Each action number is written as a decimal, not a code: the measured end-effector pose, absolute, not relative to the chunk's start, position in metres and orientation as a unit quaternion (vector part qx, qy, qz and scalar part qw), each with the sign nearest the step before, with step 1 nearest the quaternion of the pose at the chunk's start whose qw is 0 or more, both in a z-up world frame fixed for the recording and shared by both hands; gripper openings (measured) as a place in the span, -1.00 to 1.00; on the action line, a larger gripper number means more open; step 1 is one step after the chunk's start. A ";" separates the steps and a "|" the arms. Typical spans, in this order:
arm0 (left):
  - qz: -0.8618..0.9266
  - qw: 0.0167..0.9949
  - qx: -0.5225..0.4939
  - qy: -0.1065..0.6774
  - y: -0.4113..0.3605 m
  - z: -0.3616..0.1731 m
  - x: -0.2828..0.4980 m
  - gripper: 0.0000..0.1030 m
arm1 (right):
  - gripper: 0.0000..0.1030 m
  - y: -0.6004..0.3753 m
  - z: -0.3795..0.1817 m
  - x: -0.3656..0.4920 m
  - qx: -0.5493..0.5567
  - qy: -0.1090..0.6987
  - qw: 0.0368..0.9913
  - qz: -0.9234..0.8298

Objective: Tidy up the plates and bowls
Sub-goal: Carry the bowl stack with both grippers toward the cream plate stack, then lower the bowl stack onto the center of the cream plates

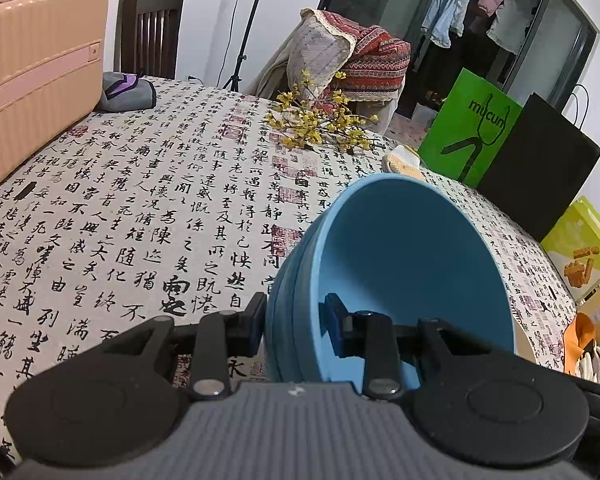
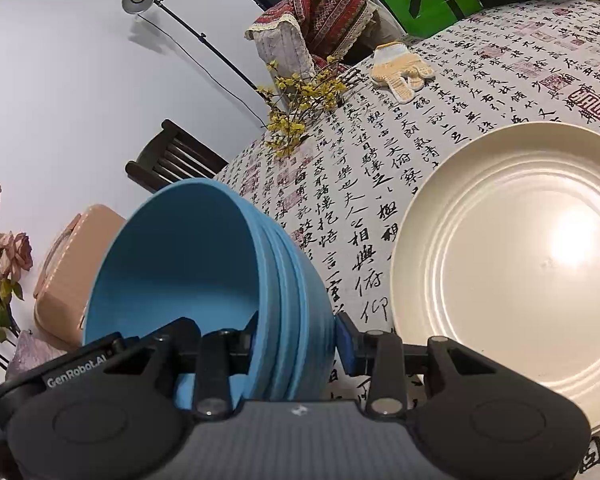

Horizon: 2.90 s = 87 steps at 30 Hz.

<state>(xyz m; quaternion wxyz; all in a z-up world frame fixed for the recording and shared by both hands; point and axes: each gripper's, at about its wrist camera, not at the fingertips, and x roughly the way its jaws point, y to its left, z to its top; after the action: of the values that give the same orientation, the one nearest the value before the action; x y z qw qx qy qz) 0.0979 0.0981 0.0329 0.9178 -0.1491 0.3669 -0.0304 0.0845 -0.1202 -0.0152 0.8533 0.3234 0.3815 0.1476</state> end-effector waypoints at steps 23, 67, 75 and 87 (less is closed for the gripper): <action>-0.035 0.924 -0.126 0.360 0.065 0.041 0.098 -0.38 | -0.31 -0.151 -0.016 0.077 0.338 0.367 0.854 0.147; -0.076 0.922 -0.090 0.370 -0.001 0.039 0.111 -0.39 | -0.30 -0.212 -0.025 0.069 0.370 0.346 0.855 0.110; -0.086 0.919 -0.085 0.376 -0.017 0.035 0.115 -0.39 | -0.31 -0.228 -0.030 0.068 0.379 0.343 0.854 0.097; -0.106 0.911 -0.086 0.388 -0.041 0.028 0.126 -0.38 | -0.31 -0.252 -0.037 0.068 0.383 0.342 0.855 0.075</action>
<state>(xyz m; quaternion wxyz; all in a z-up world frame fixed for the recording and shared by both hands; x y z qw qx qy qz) 0.1255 -0.0406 0.0279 0.9114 -0.0861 0.3882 -0.1064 0.0684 -0.2518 -0.0367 0.8550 0.3828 0.3419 0.0750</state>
